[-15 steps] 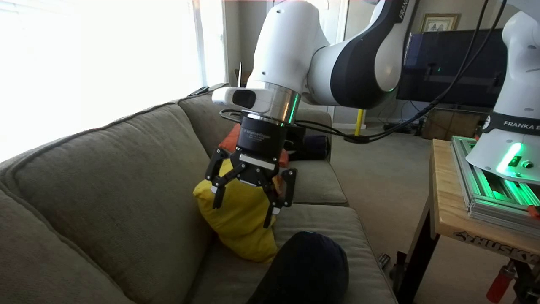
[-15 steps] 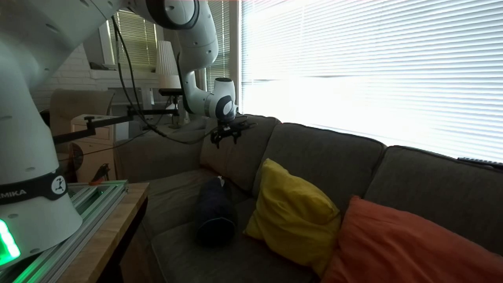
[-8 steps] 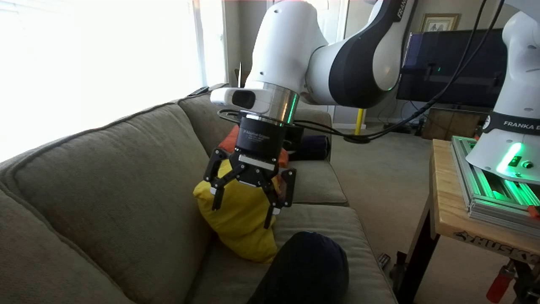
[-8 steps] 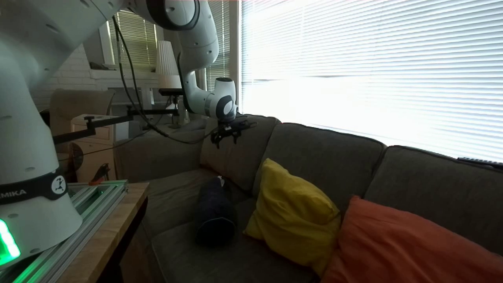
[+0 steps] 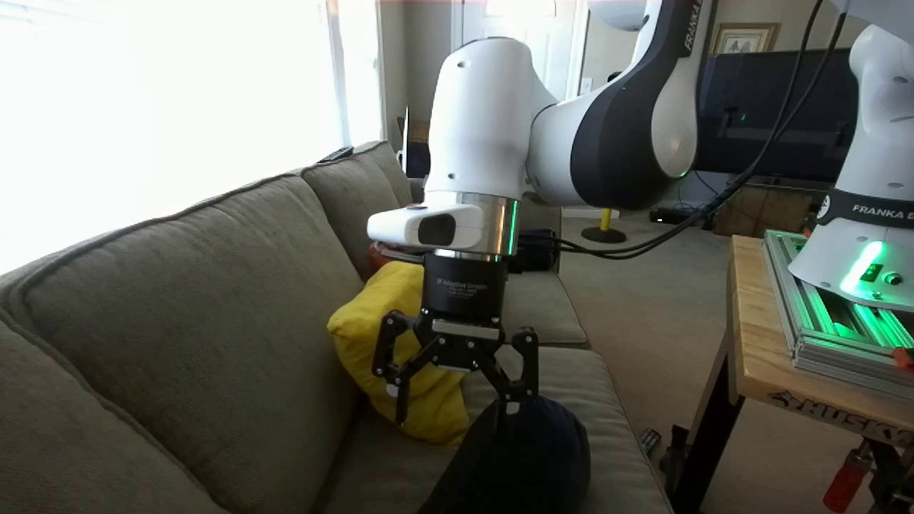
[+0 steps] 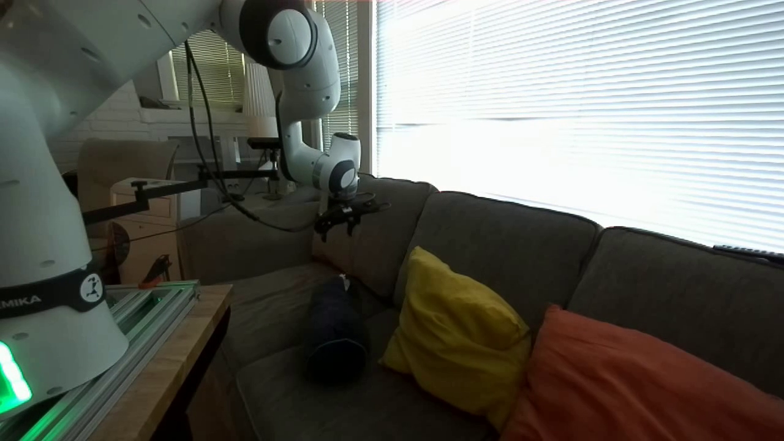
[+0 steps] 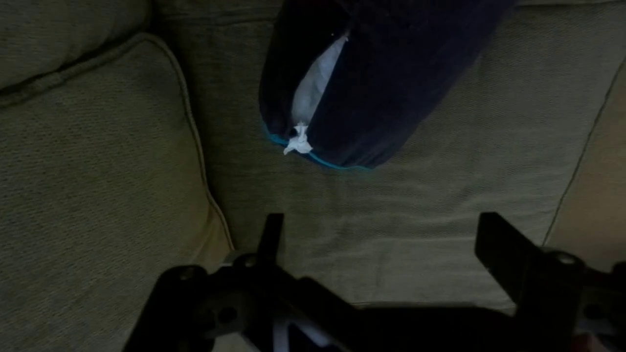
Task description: Put the sausage pillow in front of the yellow pillow
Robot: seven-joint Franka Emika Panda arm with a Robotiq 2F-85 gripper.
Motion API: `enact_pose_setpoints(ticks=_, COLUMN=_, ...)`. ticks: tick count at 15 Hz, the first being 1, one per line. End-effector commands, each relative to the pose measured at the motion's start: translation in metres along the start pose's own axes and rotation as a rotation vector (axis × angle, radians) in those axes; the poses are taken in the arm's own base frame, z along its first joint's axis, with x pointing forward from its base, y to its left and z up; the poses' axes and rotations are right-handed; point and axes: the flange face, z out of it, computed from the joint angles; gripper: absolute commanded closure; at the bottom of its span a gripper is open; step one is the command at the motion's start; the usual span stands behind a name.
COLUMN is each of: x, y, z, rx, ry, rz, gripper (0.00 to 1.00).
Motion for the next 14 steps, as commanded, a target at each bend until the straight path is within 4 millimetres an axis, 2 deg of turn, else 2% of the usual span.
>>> enact_pose_setpoints(ticks=1, x=0.0, y=-0.002, z=0.018, rx=0.081, ry=0.002, rz=-0.024, gripper=0.0)
enact_pose_setpoints(ticks=6, x=-0.012, y=-0.013, z=0.041, rx=0.157, ry=-0.009, rz=-0.012, gripper=0.0)
enact_pose_setpoints(ticks=14, x=-0.024, y=-0.037, z=0.062, rx=0.24, ry=-0.017, rz=0.047, gripper=0.0)
